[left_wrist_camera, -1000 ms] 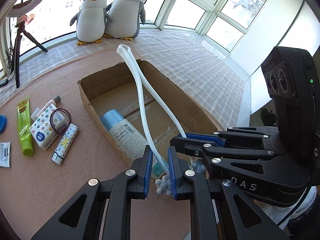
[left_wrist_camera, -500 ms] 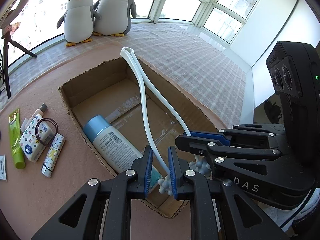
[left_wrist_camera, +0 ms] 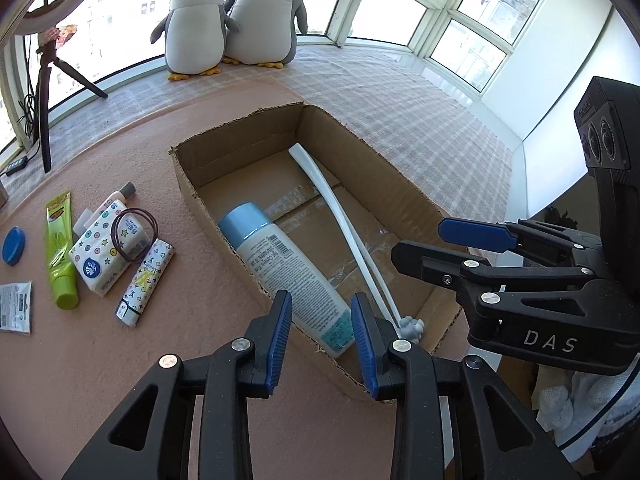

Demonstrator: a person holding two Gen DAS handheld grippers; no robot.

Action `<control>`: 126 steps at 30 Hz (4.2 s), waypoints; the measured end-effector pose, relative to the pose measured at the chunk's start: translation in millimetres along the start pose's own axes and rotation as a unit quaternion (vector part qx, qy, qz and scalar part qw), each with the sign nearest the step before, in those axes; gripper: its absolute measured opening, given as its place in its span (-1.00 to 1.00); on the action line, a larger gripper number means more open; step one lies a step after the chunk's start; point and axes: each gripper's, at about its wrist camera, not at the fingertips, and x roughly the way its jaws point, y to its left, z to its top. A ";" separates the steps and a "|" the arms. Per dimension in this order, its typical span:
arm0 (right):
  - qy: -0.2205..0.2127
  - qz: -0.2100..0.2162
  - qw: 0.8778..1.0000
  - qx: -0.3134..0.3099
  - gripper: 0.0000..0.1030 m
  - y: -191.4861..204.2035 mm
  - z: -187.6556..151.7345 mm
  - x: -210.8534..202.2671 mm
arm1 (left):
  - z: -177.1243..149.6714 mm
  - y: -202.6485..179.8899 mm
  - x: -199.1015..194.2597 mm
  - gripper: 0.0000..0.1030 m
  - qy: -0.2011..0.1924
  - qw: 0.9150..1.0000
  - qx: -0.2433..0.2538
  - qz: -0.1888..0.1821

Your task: Organize objects

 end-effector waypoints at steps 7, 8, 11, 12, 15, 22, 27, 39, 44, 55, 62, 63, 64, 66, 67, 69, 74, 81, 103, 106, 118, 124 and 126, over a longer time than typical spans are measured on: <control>0.003 0.022 1.000 0.003 0.06 19.9 -6.7 1.6 | -21.4 29.3 -17.3 -0.36 -0.001 0.999 -0.032 0.013; 0.004 0.026 1.000 0.002 0.06 23.4 -7.5 2.6 | -24.6 34.9 -20.4 -0.36 -0.002 0.999 -0.038 0.015; 0.010 0.038 0.999 -0.001 0.06 36.9 -11.1 6.4 | -35.5 52.3 -30.1 -0.36 -0.004 0.998 -0.056 0.021; 0.012 0.041 0.999 -0.003 0.06 41.4 -12.2 7.5 | -39.0 57.4 -33.2 -0.36 -0.005 0.998 -0.062 0.022; 0.018 0.050 0.999 -0.010 0.06 55.5 -15.1 10.9 | -50.8 74.9 -41.1 -0.36 -0.005 0.997 -0.076 0.033; 0.024 0.068 0.997 -0.015 0.06 79.4 -19.6 14.2 | -68.4 119.8 -53.6 -0.36 -0.003 0.991 -0.118 0.060; 0.025 0.069 0.997 -0.019 0.06 87.9 -19.3 12.1 | -62.8 150.2 -59.0 -0.36 -0.010 0.987 -0.143 0.075; 0.030 0.058 0.998 -0.009 0.06 74.9 -21.1 10.0 | 15.7 180.6 -27.7 -0.36 -0.012 0.985 -0.159 0.058; 0.039 0.048 0.998 0.000 0.06 58.2 -26.3 12.8 | 52.7 195.6 -0.1 -0.36 -0.009 0.983 -0.172 0.063; 0.049 0.029 0.998 0.032 0.06 14.4 -35.7 12.1 | 93.0 213.7 61.4 -0.24 0.014 0.979 -0.189 0.073; 0.052 0.025 0.997 0.045 0.06 0.7 -37.1 13.6 | 97.6 216.1 76.7 -0.14 0.024 0.980 -0.175 0.093; 0.053 0.025 0.997 0.046 0.06 0.4 -37.4 14.0 | 97.4 214.7 78.8 -0.14 0.028 0.981 -0.166 0.095; 0.053 0.026 0.997 0.047 0.06 0.2 -37.5 14.5 | 96.3 212.8 80.2 -0.17 0.031 0.982 -0.157 0.103; 0.054 0.028 0.997 0.045 0.06 1.1 -37.7 14.8 | 92.5 208.5 81.4 -0.24 0.036 0.984 -0.136 0.114; 0.054 0.028 0.997 0.044 0.06 2.4 -37.8 15.1 | 90.4 206.8 80.9 -0.29 0.038 0.984 -0.129 0.115; 0.055 0.030 0.997 0.042 0.06 5.1 -37.0 16.4 | 87.5 202.2 80.3 -0.34 0.043 0.986 -0.109 0.121; 0.055 0.040 0.997 0.035 0.06 17.2 -35.6 17.5 | 70.8 179.1 79.3 -0.40 0.065 0.985 -0.038 0.155; 0.054 0.051 0.997 0.019 0.06 35.5 -34.6 15.4 | 26.7 162.3 56.4 -0.40 0.062 0.984 0.011 0.166; 0.052 0.081 0.995 -0.001 0.17 80.8 -35.0 16.9 | -74.1 208.9 -20.9 -0.38 0.029 0.980 -0.079 0.180; 0.038 0.078 0.996 0.001 0.17 82.4 -33.5 10.5 | -77.9 210.6 -30.4 -0.38 0.021 0.981 -0.094 0.168; 0.030 0.100 0.994 -0.005 0.17 103.0 -27.5 11.6 | -34.2 174.1 -20.7 -0.38 -0.006 0.989 -0.045 0.137; 0.043 0.113 0.993 -0.003 0.14 111.0 -23.9 25.2 | -17.7 167.8 7.4 -0.39 0.010 0.990 -0.024 0.139; 0.047 0.119 0.992 -0.002 0.10 113.8 -22.0 30.5 | -14.7 168.6 11.7 -0.40 0.014 0.991 -0.021 0.135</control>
